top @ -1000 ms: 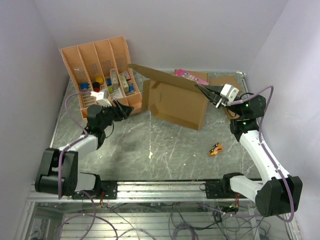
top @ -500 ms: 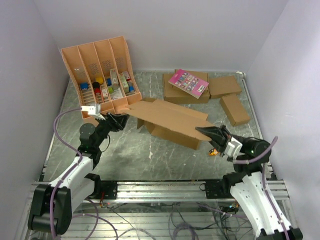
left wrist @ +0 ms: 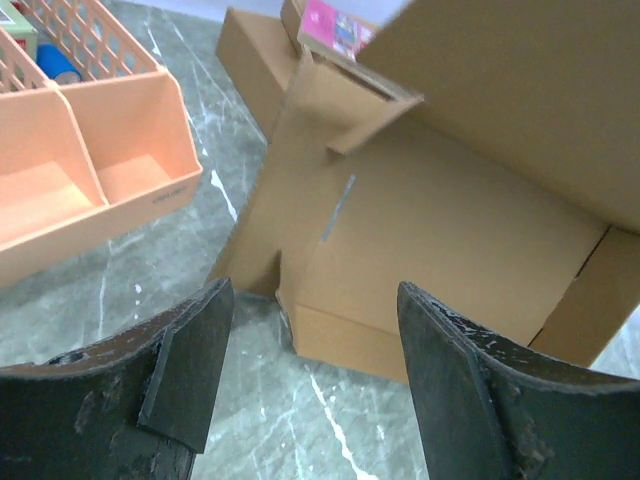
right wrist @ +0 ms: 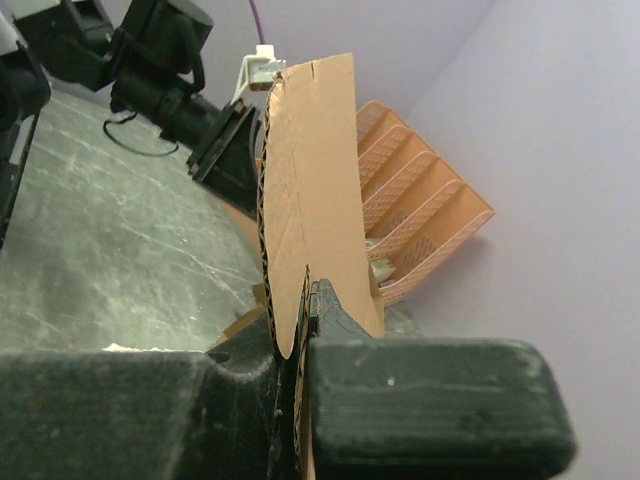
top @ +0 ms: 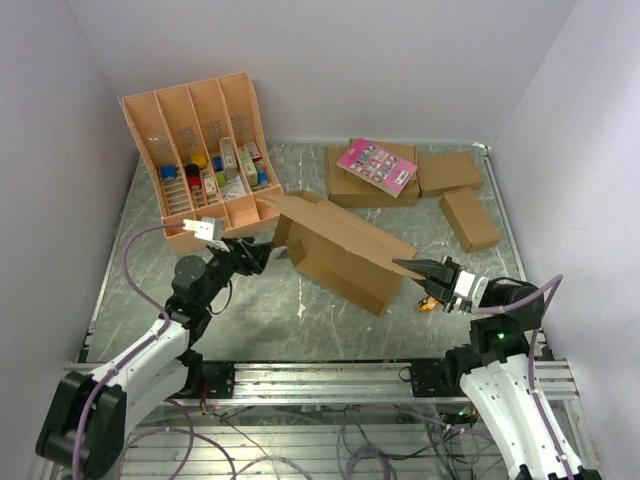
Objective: Fold the paper box
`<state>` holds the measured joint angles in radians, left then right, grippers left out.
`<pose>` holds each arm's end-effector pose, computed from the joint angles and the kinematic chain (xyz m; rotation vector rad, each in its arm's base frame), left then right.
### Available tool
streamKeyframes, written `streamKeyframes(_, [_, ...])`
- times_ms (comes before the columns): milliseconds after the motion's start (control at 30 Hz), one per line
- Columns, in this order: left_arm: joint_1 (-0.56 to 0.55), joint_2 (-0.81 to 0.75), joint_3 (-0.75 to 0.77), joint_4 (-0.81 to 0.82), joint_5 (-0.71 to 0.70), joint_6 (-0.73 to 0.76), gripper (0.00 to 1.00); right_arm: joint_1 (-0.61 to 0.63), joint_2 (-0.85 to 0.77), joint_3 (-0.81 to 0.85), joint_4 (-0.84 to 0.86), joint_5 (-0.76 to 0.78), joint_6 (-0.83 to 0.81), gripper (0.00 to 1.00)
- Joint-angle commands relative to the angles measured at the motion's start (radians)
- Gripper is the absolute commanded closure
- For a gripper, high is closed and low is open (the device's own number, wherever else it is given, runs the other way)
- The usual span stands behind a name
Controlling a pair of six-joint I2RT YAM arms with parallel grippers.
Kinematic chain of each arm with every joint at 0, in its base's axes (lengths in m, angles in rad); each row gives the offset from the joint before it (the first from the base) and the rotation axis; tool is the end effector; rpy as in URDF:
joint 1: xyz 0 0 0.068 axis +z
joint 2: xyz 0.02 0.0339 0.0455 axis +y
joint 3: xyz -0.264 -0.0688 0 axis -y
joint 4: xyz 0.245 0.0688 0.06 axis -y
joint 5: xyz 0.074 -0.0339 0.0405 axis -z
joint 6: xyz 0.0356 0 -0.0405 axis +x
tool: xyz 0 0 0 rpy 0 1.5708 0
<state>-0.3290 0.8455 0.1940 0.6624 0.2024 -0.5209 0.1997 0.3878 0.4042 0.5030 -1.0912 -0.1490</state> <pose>0.1727 -0.0665 0.2114 0.0103 1.6204 -0.8210 0.0899 0.0504 0.3222 -1.1362 0.7581 0.6139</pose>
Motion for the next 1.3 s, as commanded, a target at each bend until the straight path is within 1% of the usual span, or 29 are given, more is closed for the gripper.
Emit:
streamKeyframes(0, [-0.104, 0.079, -0.035, 0.154, -0.205, 0.197, 0.22, 0.006, 0.031, 0.033, 0.036, 0.037, 0.136, 1.0])
streamKeyframes(100, [-0.111, 0.213, 0.007, 0.224, -0.235, 0.263, 0.21, 0.006, 0.036, 0.042, 0.035, 0.03, 0.122, 1.0])
streamKeyframes(267, [-0.105, 0.478, 0.121, 0.33, -0.209, 0.297, 0.21, 0.005, 0.031, 0.051, 0.029, 0.011, 0.098, 1.0])
streamKeyframes(400, [-0.073, 0.615, 0.217, 0.33, -0.128, 0.29, 0.21, 0.005, 0.03, 0.067, -0.002, -0.001, 0.067, 1.0])
streamKeyframes(467, [-0.061, 0.671, 0.249, 0.344, -0.068, 0.28, 0.22, 0.006, 0.026, 0.066, -0.005, -0.006, 0.062, 1.0])
streamKeyframes(533, [-0.056, 0.714, 0.275, 0.346, -0.045, 0.271, 0.24, 0.005, 0.023, 0.063, -0.004, -0.006, 0.066, 1.0])
streamKeyframes(567, [-0.056, 0.726, 0.285, 0.335, -0.041, 0.267, 0.27, 0.006, 0.024, 0.062, -0.002, -0.003, 0.073, 1.0])
streamKeyframes(633, [-0.056, 0.739, 0.3, 0.317, -0.035, 0.263, 0.38, 0.005, 0.027, 0.062, -0.001, 0.005, 0.084, 1.0])
streamKeyframes(667, [-0.057, 0.744, 0.301, 0.318, -0.032, 0.261, 0.47, 0.006, 0.03, 0.061, 0.001, 0.009, 0.091, 1.0])
streamKeyframes(767, [-0.056, 0.747, 0.298, 0.326, -0.042, 0.256, 0.82, 0.005, 0.044, 0.059, 0.012, 0.028, 0.11, 1.0])
streamKeyframes(800, [-0.056, 0.743, 0.292, 0.329, -0.048, 0.259, 0.89, 0.006, 0.052, 0.061, 0.009, 0.041, 0.115, 1.0])
streamKeyframes(833, [-0.057, 0.734, 0.285, 0.336, -0.055, 0.263, 0.93, 0.006, 0.072, 0.067, 0.009, 0.056, 0.125, 1.0])
streamKeyframes(967, [-0.062, 0.69, 0.246, 0.375, -0.092, 0.299, 0.93, 0.005, 0.161, 0.104, 0.036, 0.111, 0.171, 1.0])
streamKeyframes(1033, [-0.067, 0.667, 0.229, 0.394, -0.109, 0.318, 0.93, 0.005, 0.22, 0.126, 0.094, 0.133, 0.225, 1.0])
streamKeyframes(1100, [-0.068, 0.649, 0.211, 0.428, -0.131, 0.329, 0.93, 0.004, 0.292, 0.176, 0.117, 0.151, 0.283, 1.0])
streamKeyframes(1167, [-0.07, 0.63, 0.188, 0.465, -0.169, 0.336, 0.93, 0.003, 0.386, 0.244, 0.102, 0.157, 0.354, 1.0])
streamKeyframes(1267, [-0.07, 0.617, 0.153, 0.526, -0.21, 0.346, 0.93, -0.006, 0.498, 0.364, 0.035, 0.113, 0.448, 1.0])
